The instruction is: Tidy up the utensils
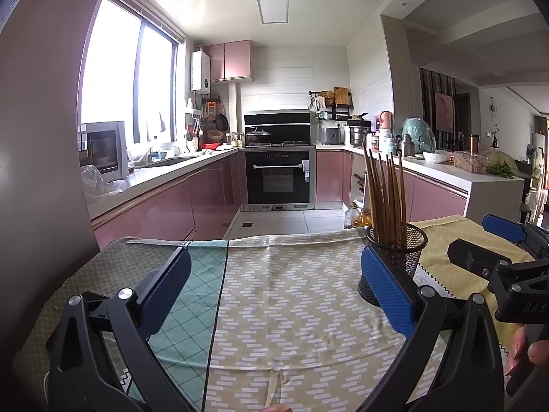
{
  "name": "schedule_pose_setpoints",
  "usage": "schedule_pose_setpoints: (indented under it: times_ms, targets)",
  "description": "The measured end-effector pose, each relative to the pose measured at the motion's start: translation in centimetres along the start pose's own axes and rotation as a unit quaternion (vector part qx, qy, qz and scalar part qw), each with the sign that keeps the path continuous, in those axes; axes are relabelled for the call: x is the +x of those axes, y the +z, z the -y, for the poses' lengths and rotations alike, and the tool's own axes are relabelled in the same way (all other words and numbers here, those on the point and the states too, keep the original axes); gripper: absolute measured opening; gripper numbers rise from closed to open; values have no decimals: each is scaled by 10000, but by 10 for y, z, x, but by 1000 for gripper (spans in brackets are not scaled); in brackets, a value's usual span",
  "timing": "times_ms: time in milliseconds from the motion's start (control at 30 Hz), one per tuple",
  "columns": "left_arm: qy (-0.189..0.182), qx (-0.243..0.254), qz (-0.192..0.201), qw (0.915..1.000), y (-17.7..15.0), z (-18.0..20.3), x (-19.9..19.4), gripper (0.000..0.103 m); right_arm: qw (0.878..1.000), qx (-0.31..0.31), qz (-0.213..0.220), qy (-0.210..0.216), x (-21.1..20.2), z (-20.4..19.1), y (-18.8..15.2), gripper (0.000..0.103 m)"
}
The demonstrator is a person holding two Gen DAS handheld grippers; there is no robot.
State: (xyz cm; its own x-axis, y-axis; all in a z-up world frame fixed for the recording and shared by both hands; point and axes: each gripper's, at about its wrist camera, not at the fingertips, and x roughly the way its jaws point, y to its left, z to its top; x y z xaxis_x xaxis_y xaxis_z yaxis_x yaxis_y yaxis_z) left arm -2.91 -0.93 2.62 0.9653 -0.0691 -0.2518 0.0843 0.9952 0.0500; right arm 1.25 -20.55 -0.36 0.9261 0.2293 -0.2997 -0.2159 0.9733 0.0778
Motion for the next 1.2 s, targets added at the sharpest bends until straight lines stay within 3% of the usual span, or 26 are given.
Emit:
schedule_pose_setpoints:
  times_ms: [1200]
  targets:
    - [67, -60, 31, 10000, -2, -6, -7, 98, 10000, 46, -19, 43, -2, -6, 0, 97]
